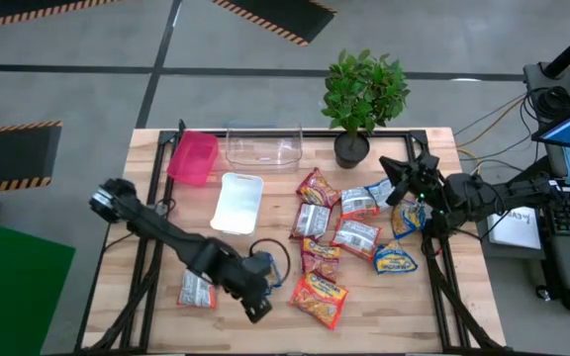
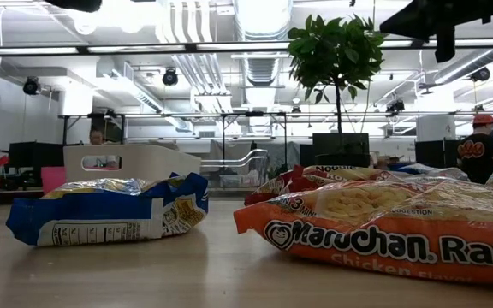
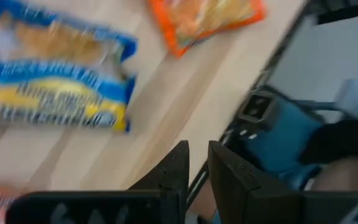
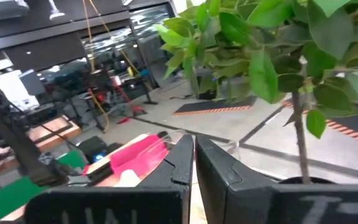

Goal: Sort Maruchan noodles
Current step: Put the orange noodle pack into the red bin

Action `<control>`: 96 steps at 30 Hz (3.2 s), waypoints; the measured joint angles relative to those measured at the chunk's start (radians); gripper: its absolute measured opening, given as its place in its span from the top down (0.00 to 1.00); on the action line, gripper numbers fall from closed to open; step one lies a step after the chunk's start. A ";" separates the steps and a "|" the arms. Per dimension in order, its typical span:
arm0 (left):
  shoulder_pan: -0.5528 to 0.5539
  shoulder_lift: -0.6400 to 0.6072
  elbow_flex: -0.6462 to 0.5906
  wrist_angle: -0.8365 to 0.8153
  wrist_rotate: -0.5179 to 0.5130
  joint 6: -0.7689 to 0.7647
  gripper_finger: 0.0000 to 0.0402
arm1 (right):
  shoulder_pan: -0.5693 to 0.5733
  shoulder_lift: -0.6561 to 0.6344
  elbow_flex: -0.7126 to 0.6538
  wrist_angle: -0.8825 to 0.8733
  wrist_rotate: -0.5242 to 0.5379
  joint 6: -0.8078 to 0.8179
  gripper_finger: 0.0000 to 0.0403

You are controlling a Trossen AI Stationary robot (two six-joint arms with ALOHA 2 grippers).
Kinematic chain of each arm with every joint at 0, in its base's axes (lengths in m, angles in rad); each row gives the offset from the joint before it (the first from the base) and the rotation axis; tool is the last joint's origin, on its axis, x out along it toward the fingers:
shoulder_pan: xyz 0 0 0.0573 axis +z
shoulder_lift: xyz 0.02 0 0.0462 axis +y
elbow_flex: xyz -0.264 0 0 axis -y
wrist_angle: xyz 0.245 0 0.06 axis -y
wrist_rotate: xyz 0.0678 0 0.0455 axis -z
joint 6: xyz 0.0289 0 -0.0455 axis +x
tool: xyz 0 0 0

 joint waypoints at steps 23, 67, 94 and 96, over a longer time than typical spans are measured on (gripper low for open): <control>-0.104 0.156 -0.100 -0.430 0.032 -0.426 0.49 | 0.000 -0.001 0.000 0.000 0.009 -0.063 0.98; -0.155 0.117 -0.215 -0.323 -0.174 -0.312 0.98 | -0.002 -0.002 0.001 0.032 0.039 -0.135 0.98; 0.246 -0.385 -0.069 -0.586 -1.042 0.120 1.00 | -0.002 0.001 0.001 0.037 0.063 -0.141 0.98; 0.321 -0.400 -0.069 -0.585 -1.044 0.184 1.00 | -0.002 0.009 -0.001 0.033 0.063 -0.140 0.98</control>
